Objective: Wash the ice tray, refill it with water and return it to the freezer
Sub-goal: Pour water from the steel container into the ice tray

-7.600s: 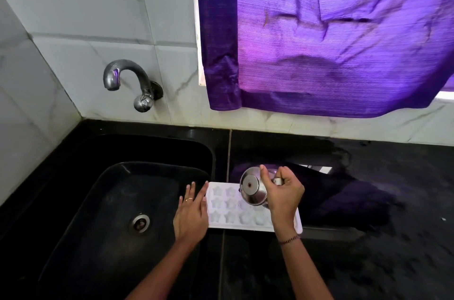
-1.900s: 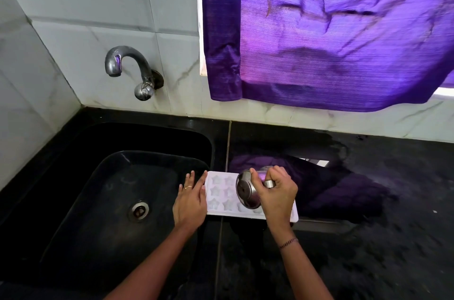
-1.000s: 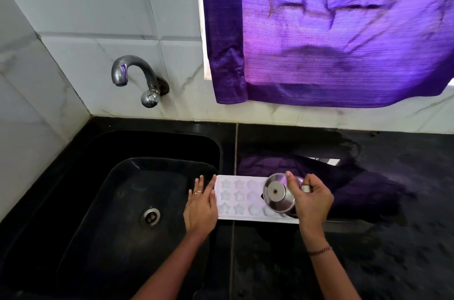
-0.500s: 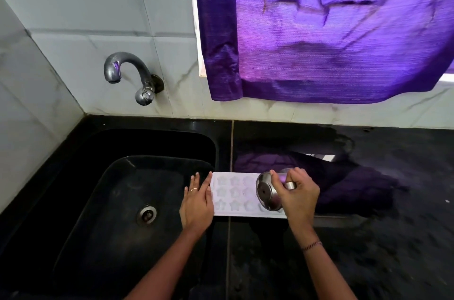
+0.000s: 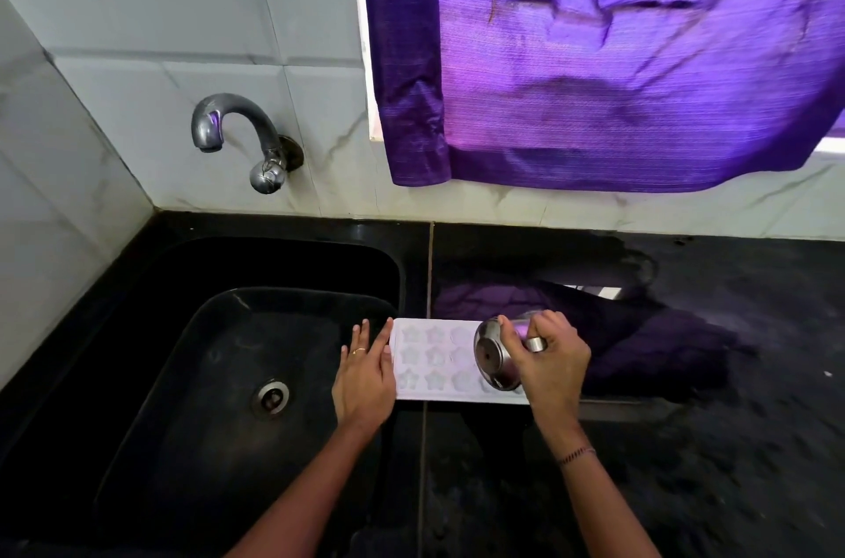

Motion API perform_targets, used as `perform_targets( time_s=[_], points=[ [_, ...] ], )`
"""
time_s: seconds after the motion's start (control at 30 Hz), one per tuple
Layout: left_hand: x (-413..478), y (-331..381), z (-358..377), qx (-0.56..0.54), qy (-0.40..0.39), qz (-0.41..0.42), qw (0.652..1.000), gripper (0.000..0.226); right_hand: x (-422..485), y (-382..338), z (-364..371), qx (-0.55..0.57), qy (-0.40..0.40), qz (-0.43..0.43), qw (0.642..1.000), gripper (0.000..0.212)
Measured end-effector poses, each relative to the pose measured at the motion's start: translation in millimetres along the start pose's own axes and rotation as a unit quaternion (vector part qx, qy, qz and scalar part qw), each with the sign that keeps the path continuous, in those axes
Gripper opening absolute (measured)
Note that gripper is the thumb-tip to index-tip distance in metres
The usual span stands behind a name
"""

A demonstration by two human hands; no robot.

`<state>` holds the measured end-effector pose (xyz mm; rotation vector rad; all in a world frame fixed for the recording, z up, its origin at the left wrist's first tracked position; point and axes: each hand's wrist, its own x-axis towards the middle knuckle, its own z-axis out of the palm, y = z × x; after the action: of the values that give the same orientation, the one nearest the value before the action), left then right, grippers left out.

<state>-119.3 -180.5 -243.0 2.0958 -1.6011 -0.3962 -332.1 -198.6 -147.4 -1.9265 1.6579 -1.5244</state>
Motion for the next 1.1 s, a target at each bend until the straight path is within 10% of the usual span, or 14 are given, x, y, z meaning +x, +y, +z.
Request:
perform_targets(
  time_s=[0.43,1.1],
  points=[
    [0,2,-2,0.0,-0.001,0.004,1.0,0.047,3,10,-8,0.18,0.093,0.241,0.949,0.054],
    [0,1,-1,-0.004,0.007,0.004,1.0,0.047,-3,17,-15,0.066,0.04,0.086,0.993,0.046]
  ],
)
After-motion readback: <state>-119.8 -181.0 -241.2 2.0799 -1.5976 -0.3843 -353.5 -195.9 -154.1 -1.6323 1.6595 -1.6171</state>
